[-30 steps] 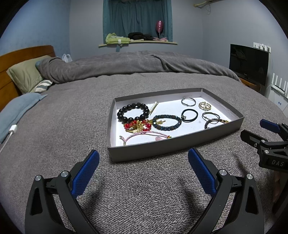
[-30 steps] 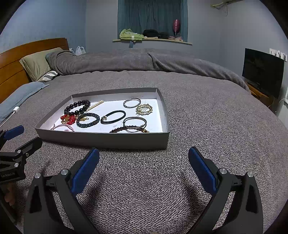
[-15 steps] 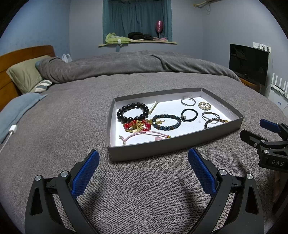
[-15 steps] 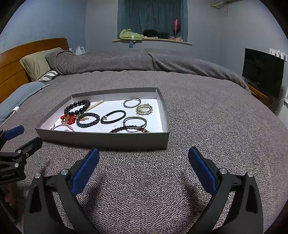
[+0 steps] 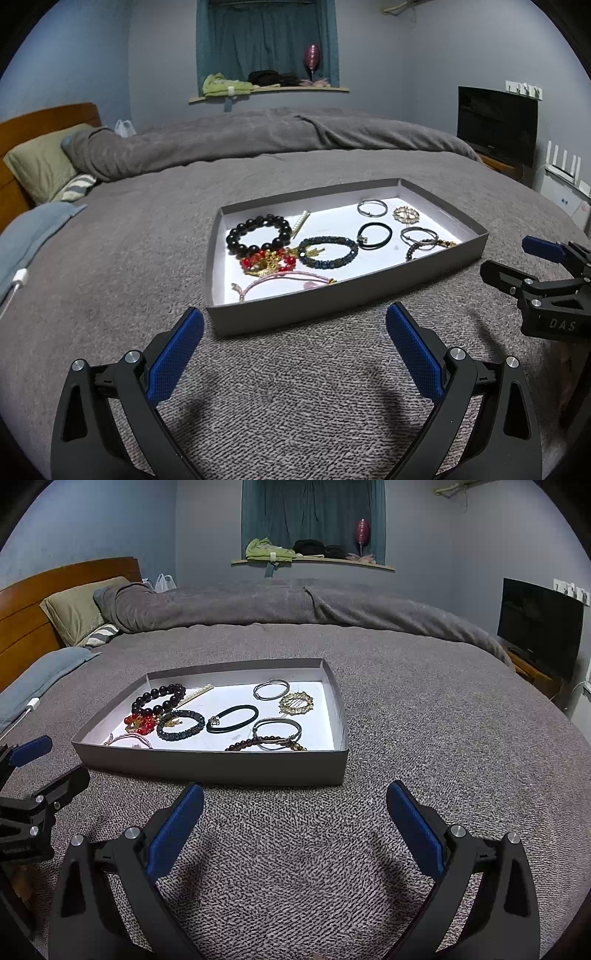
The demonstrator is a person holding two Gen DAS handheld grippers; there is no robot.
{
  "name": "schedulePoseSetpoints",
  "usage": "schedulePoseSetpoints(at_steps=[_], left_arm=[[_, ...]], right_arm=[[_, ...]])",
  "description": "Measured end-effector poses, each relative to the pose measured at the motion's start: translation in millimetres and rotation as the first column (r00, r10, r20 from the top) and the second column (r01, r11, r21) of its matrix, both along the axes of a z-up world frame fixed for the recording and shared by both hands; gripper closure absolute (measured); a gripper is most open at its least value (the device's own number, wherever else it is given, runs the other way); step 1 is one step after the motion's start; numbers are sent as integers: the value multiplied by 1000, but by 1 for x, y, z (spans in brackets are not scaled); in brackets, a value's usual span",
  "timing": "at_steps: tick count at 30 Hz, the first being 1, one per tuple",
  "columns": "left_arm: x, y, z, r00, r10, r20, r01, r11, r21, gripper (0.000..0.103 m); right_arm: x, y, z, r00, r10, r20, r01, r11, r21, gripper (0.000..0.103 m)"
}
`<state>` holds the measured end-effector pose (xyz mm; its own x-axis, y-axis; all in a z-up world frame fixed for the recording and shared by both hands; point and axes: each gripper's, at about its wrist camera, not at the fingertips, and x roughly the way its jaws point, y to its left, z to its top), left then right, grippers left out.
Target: Organize jewelry
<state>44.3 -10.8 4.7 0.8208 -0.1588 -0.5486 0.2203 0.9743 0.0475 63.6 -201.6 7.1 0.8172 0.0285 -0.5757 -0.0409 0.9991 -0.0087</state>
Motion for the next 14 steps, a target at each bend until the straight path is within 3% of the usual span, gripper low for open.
schedulePoseSetpoints(at_steps=[7,14], left_arm=[[1,0,0,1000,0,16,0,1000,16,5],[6,6,0,1000,-1,-24,1,1000,-24,5]], right_arm=[[0,0,-1,1000,0,-1,0,1000,0,5],[0,-1,-1,1000,-1,-1,1,1000,0,5]])
